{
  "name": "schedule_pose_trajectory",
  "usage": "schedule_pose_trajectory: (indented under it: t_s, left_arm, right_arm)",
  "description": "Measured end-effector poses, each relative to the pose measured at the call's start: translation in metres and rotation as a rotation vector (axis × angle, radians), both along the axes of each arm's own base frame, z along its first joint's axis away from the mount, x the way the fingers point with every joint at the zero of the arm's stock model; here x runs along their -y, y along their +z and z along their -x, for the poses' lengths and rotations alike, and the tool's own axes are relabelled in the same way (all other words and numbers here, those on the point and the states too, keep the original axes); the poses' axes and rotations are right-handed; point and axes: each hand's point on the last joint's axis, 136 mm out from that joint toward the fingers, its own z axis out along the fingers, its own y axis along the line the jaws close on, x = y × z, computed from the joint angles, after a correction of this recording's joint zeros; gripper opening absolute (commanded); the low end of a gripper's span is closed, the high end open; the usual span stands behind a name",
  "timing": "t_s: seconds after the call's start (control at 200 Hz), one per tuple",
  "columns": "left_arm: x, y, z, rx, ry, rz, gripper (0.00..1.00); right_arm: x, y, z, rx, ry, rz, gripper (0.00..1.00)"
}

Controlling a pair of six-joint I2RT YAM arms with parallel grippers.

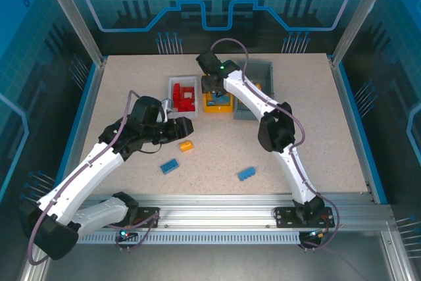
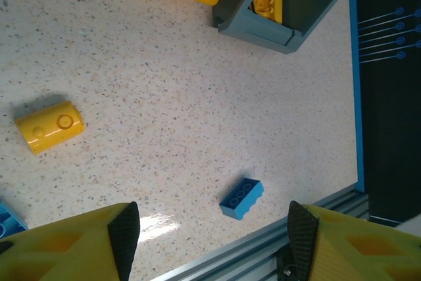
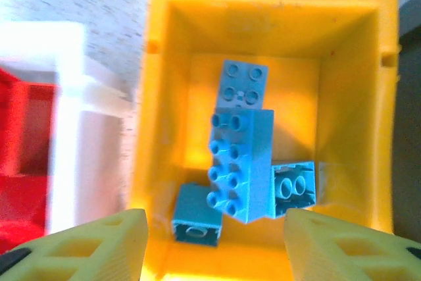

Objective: Sort the legos into containers by color

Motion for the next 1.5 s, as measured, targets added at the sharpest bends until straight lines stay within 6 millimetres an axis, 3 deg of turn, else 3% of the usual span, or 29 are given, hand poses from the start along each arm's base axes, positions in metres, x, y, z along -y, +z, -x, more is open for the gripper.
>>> schedule_pose_trajectory:
  t_s: [0.215, 0.34, 0.46, 0.63, 0.725, 0.805, 1.015, 1.231, 1.501]
  left_arm:
    - [-0.005, -0.018, 0.004, -0.027, -0.006, -0.066, 0.65]
    - [-0.013, -0.036, 0.018, -0.060, -0.023, -0.177, 0.66]
    - [-0.027, -0.064, 0.036, -0.122, -0.033, -0.304, 0.69]
    - [-0.051, -0.120, 0.063, -0.274, -0.048, -0.488, 0.74]
    - [-0.056, -0.135, 0.062, -0.313, -0.044, -0.556, 0.84]
    - [-0.060, -0.147, 0.057, -0.329, -0.044, -0.612, 0.85]
    - [-0.065, -0.179, 0.042, -0.347, -0.065, -0.732, 0.86]
    - [-0.063, -0.188, 0.030, -0.313, -0.082, -0.742, 0.80]
    - [-0.060, -0.205, 0.050, -0.387, -0.109, -0.688, 0.71]
  right_arm:
    - [-0.003, 0.086, 0.033, 0.161, 0.054, -0.065, 0.56]
    - [0.004, 0.106, 0.074, 0.227, 0.127, -0.089, 0.59]
    - [-0.008, 0.099, 0.130, 0.245, 0.277, -0.143, 0.64]
    - [-0.034, 0.055, 0.226, 0.209, 0.529, -0.202, 0.68]
    - [-0.040, 0.032, 0.270, 0.173, 0.621, -0.225, 0.69]
    - [-0.036, 0.022, 0.293, 0.153, 0.642, -0.247, 0.70]
    - [-0.027, 0.023, 0.315, 0.159, 0.615, -0.314, 0.70]
    - [-0.026, 0.024, 0.317, 0.160, 0.587, -0.334, 0.70]
    - [-0.025, 0.025, 0.315, 0.160, 0.565, -0.338, 0.70]
